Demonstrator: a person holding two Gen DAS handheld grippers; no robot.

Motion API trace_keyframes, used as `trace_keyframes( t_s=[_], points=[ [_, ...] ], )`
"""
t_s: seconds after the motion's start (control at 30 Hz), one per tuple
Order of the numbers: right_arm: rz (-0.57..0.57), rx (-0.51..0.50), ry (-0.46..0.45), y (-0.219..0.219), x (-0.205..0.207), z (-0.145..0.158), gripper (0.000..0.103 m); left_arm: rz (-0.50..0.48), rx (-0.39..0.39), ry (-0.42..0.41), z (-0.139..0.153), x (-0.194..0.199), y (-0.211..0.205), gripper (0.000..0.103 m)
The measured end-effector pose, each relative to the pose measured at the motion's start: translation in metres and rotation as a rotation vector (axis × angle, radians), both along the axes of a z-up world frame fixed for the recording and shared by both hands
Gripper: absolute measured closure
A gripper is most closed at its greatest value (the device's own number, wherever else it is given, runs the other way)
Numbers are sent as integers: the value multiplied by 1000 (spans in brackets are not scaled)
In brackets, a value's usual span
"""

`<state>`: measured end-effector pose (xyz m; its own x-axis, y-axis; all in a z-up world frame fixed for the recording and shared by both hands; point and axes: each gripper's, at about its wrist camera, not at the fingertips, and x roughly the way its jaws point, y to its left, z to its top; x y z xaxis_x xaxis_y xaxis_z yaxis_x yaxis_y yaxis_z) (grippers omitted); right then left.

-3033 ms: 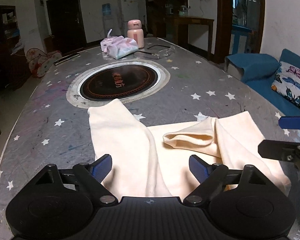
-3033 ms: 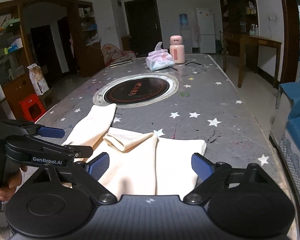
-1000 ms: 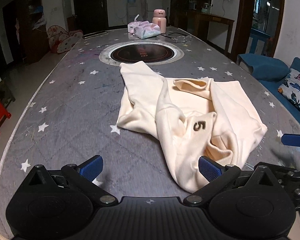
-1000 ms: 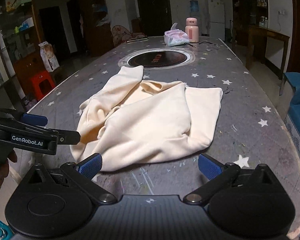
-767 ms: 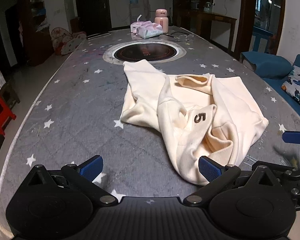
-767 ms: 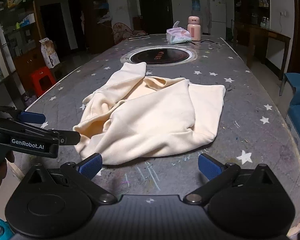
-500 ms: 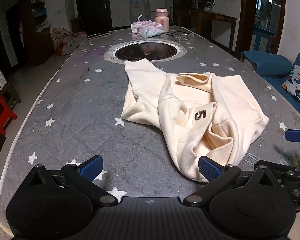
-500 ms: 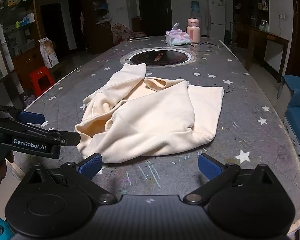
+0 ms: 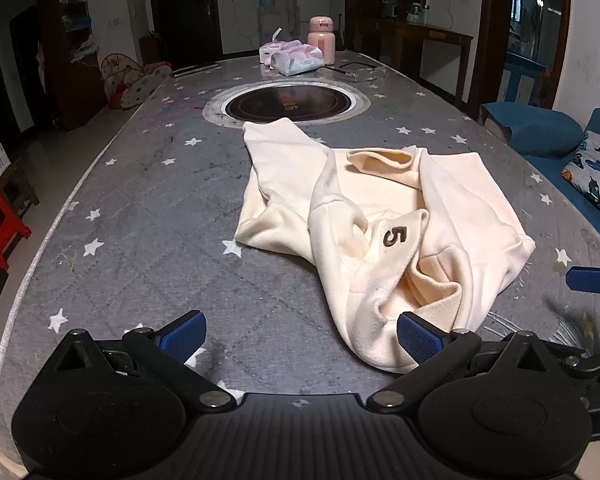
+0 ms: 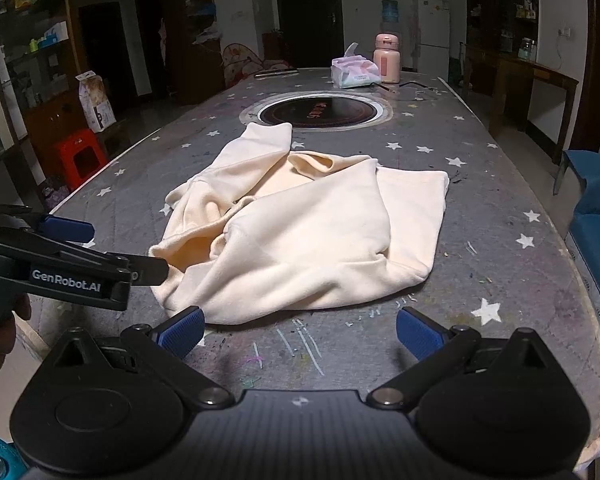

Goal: Fold clothes

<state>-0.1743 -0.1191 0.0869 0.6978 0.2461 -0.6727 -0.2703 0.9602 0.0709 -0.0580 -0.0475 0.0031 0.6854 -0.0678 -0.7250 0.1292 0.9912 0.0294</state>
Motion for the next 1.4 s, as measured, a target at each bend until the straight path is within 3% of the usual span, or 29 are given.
trace_keyframes(
  t_s=[0.4, 0.77, 1.0, 1.4],
  points=[
    [16, 12, 3, -5, 10, 2, 0, 9, 8, 10, 2, 10, -1, 0],
    [39, 32, -7, -1, 27, 12, 5, 0, -49, -19, 22, 26, 10, 2],
    [24, 41, -11, -7, 62, 20, 12, -23, -63, -40, 35, 51, 12, 7],
    [-30, 43, 21, -21, 142, 10, 27, -101, -21, -13, 16, 119, -8, 23]
  ],
)
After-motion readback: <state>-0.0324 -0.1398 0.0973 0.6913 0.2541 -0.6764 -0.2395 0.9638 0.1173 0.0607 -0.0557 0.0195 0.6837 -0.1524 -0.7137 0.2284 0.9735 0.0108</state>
